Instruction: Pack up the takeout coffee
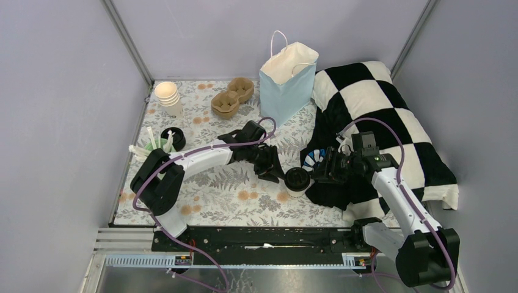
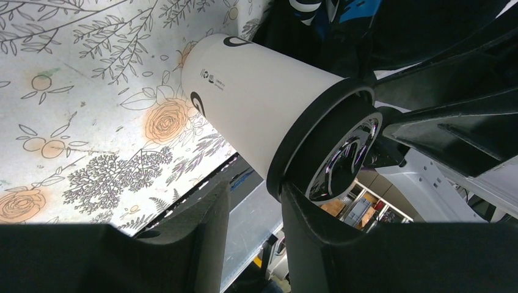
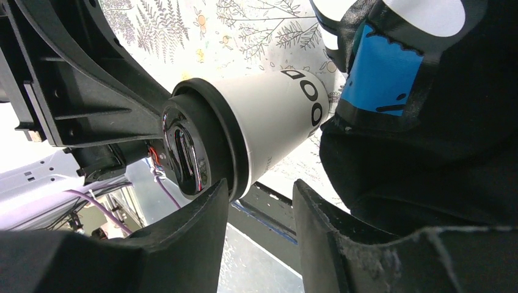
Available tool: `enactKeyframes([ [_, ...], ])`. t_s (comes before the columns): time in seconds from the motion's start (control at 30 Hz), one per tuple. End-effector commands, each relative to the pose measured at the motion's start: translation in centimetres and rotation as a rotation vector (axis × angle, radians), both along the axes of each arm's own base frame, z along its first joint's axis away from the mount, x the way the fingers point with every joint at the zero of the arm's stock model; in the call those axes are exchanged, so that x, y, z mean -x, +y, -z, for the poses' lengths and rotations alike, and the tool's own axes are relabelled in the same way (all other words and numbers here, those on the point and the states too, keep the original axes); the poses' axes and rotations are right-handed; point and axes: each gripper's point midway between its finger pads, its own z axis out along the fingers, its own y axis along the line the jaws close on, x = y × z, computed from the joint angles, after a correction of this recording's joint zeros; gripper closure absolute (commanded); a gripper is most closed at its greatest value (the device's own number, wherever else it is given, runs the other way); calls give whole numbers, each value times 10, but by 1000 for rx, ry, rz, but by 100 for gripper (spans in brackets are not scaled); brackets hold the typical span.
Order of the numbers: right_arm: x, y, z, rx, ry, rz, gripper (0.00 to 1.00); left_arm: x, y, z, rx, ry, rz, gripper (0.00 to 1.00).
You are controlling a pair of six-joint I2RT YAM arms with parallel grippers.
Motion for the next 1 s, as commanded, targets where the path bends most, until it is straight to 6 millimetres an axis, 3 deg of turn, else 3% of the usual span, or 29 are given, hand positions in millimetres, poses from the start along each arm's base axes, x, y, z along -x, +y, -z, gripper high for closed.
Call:
enactKeyframes([
  [0.0,0,2,-6,-17,-9,-29,51,-7,-8,-4,5,-40,19,60],
  [0.2,-2,5,-4,-37,-3,-37,52,-5,-13,-6,6,-47,39,60],
  [0.5,6,9,9,-71,42,-31,62,-3,-15,-3,-3,-43,45,61],
  [0.67,15,9,17,-72,73,-31,72,-3,-14,-2,-10,-39,38,61],
  [0.8,18,6,22,-57,117,13,96,0,-13,2,-24,-31,41,62],
  [0.97,25,-2,23,2,162,33,87,0,-11,0,-43,-45,45,62],
])
